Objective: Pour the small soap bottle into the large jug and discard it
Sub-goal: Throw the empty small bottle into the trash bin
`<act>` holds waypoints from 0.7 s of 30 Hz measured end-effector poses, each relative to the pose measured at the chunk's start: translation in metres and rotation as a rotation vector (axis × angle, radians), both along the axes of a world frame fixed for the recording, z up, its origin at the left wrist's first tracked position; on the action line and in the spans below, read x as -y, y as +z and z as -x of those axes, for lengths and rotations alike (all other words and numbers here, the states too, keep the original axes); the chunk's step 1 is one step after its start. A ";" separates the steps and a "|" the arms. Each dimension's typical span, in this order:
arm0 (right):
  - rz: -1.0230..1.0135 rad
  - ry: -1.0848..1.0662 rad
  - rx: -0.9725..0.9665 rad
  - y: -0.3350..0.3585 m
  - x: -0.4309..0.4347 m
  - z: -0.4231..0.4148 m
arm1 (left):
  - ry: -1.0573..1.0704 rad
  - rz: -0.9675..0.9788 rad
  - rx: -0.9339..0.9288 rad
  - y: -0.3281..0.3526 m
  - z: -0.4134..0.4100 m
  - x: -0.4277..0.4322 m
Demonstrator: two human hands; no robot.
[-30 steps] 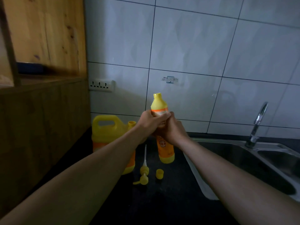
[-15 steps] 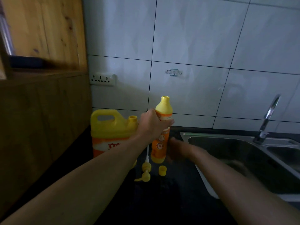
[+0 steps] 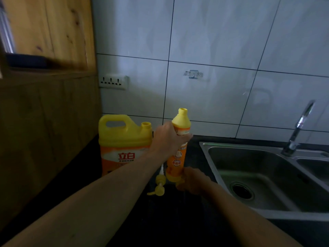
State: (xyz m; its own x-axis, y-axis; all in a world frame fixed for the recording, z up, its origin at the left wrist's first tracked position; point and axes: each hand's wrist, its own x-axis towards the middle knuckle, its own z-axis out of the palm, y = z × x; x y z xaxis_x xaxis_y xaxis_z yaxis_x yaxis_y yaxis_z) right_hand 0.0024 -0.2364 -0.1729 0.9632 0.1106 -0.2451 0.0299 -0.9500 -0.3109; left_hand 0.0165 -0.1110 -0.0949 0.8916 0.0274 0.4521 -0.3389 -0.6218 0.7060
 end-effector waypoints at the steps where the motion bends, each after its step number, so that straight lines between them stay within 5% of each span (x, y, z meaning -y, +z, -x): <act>1: 0.006 -0.005 0.010 0.002 0.002 0.001 | -0.003 0.013 0.000 0.000 0.000 0.000; 7: -0.031 -0.137 0.252 0.026 0.021 -0.003 | -0.011 0.052 0.008 0.005 0.002 0.003; 15: -0.338 -0.237 0.626 0.094 0.032 -0.007 | -0.060 0.057 -0.032 0.001 0.011 0.008; 21: -0.606 -0.073 0.697 0.126 0.031 -0.003 | -0.143 0.077 -0.155 -0.012 0.007 0.005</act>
